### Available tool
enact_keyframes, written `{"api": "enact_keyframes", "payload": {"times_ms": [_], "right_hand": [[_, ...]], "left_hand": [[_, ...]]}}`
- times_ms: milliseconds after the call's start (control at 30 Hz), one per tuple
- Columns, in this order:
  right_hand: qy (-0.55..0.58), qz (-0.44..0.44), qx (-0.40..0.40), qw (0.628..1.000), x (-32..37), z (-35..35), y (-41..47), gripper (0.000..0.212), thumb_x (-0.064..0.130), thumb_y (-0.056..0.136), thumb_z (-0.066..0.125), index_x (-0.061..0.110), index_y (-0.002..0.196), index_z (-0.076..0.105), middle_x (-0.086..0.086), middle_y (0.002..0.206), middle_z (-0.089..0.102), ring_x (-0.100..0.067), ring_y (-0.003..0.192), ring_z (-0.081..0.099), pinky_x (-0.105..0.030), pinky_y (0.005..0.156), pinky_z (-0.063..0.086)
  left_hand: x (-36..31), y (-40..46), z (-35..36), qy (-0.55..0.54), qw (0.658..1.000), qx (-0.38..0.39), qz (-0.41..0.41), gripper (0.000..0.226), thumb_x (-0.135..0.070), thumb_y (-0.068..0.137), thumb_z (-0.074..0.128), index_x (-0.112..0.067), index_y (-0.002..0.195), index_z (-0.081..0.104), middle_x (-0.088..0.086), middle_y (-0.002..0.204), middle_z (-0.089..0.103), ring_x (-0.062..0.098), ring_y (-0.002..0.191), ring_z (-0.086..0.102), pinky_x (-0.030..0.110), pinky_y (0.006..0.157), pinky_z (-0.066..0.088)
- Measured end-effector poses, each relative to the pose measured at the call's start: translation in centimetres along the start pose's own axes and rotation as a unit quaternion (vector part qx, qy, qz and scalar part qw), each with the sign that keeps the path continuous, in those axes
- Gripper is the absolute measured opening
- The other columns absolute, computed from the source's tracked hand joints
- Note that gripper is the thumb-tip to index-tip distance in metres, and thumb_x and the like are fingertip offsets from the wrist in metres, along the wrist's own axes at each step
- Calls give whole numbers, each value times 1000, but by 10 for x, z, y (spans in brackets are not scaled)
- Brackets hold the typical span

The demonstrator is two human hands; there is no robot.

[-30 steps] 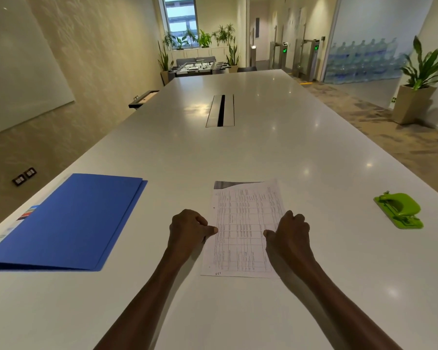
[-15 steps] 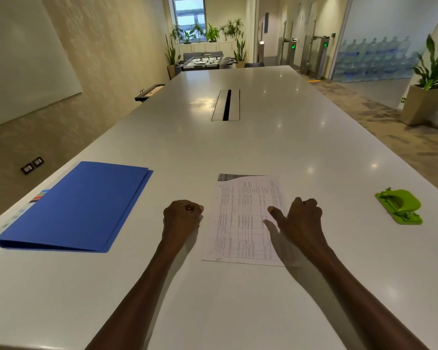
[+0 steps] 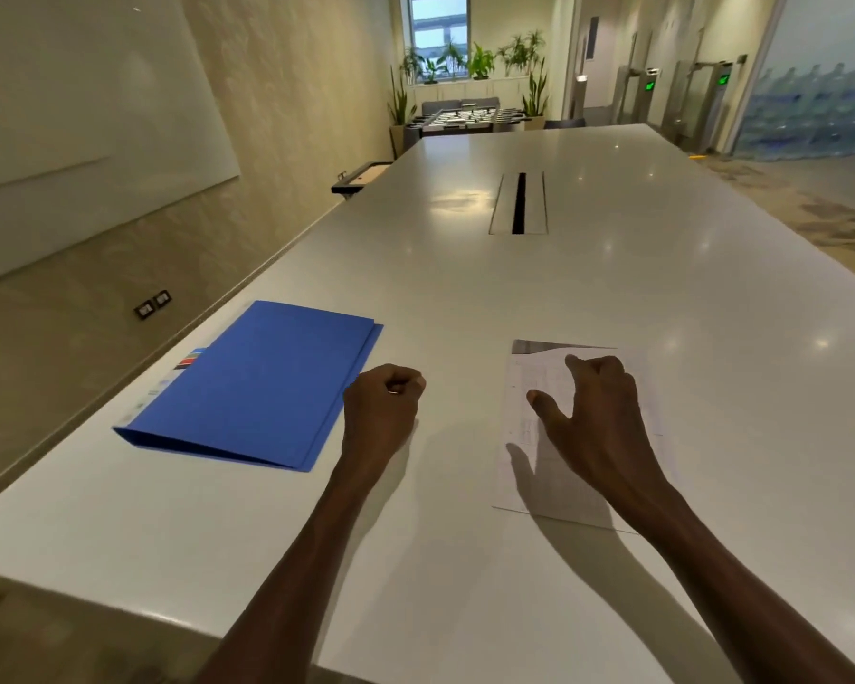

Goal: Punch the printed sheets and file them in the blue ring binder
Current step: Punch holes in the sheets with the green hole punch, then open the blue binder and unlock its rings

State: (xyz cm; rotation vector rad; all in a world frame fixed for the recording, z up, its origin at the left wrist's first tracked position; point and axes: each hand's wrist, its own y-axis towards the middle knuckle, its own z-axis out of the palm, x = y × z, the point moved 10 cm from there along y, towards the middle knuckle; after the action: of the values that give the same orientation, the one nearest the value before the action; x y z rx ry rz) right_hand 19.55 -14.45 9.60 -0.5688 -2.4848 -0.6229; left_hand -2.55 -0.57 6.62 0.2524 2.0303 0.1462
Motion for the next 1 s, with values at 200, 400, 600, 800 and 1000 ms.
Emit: {"api": "enact_keyframes", "payload": {"times_ms": [200, 400, 600, 800, 1000], "right_hand": [[23, -14, 20, 999, 54, 52, 3, 54, 34, 89, 63, 10, 135, 50, -14, 130, 49, -30, 120, 48, -35, 94, 40], [55, -82, 16, 995, 133, 116, -1, 37, 20, 86, 68, 10, 121, 62, -6, 117, 63, -23, 102, 61, -37, 87, 51], [72, -80, 77, 991, 181, 183, -1, 39, 5, 90, 58, 14, 129, 55, -3, 122, 64, -17, 107, 62, -26, 87, 50], [44, -14, 143, 989, 192, 220, -6, 55, -9, 90, 44, 14, 140, 40, -10, 131, 59, -23, 117, 59, -21, 83, 46], [8, 24, 162, 987, 185, 229, -8, 62, -14, 87, 46, 13, 142, 35, -11, 132, 59, -25, 121, 57, -26, 80, 48]], "left_hand": [[31, 29, -48, 27, 999, 19, 36, 13, -20, 89, 68, -15, 99, 73, -8, 83, 70, -2, 74, 63, 4, 62, 44], [70, 60, -109, 20, 996, 55, 73, 14, -17, 88, 69, -14, 101, 73, -14, 81, 67, -8, 71, 62, 0, 65, 44], [105, 72, -140, 0, 990, 113, 87, 22, -16, 82, 76, -12, 103, 72, -12, 86, 67, -7, 78, 61, -1, 65, 43], [124, 65, -143, 10, 972, 197, 128, 37, -19, 74, 84, -17, 107, 71, -10, 100, 66, -4, 88, 61, 1, 72, 45], [123, 54, -130, 50, 950, 251, 179, 51, -24, 67, 88, -19, 114, 69, -14, 109, 58, 0, 98, 58, 0, 79, 41]]}}
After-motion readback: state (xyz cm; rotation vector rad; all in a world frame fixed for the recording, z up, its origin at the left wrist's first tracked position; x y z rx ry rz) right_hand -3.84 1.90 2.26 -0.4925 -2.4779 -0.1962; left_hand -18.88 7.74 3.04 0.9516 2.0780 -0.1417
